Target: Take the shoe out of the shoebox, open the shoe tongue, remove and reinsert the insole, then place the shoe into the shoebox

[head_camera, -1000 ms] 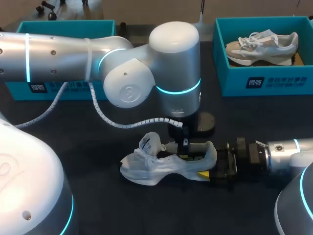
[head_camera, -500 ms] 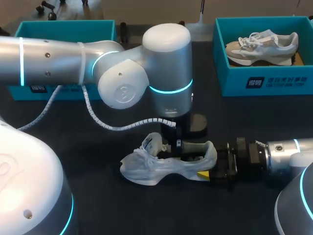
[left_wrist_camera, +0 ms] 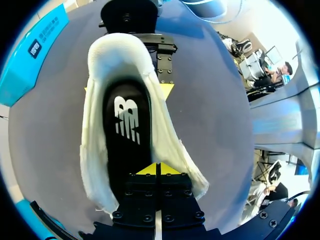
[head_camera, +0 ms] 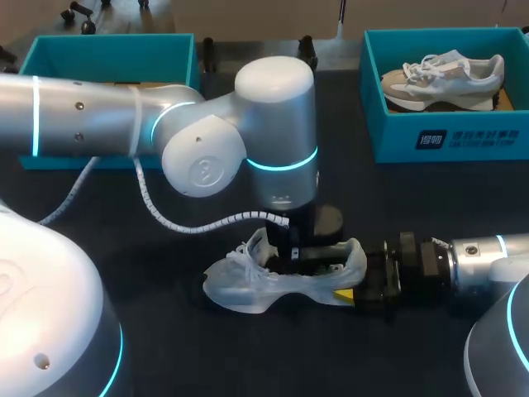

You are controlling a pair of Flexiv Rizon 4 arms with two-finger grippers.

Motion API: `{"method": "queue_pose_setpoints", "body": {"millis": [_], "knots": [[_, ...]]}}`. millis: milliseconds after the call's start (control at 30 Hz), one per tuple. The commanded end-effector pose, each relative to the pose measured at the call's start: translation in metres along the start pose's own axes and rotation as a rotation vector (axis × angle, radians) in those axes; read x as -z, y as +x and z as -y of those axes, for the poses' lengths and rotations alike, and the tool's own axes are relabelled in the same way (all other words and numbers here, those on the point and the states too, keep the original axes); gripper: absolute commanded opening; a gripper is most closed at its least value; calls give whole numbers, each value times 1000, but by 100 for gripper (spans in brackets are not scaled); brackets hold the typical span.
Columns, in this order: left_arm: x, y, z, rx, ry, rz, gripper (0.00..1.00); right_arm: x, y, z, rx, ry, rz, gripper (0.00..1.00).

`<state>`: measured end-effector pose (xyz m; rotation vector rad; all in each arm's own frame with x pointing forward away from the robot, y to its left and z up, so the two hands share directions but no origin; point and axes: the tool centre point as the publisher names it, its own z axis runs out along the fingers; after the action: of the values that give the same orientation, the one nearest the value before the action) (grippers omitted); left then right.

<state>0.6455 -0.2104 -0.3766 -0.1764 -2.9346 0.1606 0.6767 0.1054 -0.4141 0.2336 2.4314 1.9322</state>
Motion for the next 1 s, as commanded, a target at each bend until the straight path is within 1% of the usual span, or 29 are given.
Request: {"method": "queue_pose_setpoints", "body": {"millis": [33,133,267,667,867,1000], "knots": [[-6,4,-1,-5,-1,18,0,-1,0,-1,-1,3,3,0],[-9,4,-2,-2,0,39,0,-1,0,-1,-1,3,3,0],[-11,2,-3,-3,8,39,0,-1,0,-1,-1,3,3,0],[-22,-3,-6,19,-8,122,0,-1,0,-1,-1,3,3,0],[-26,-5,-6,14,-13,160,19,-1,0,-1,-1,3,3,0],[-29,-8,-7,19,-19,192,23,-1,0,-1,-1,3,3,0]]}}
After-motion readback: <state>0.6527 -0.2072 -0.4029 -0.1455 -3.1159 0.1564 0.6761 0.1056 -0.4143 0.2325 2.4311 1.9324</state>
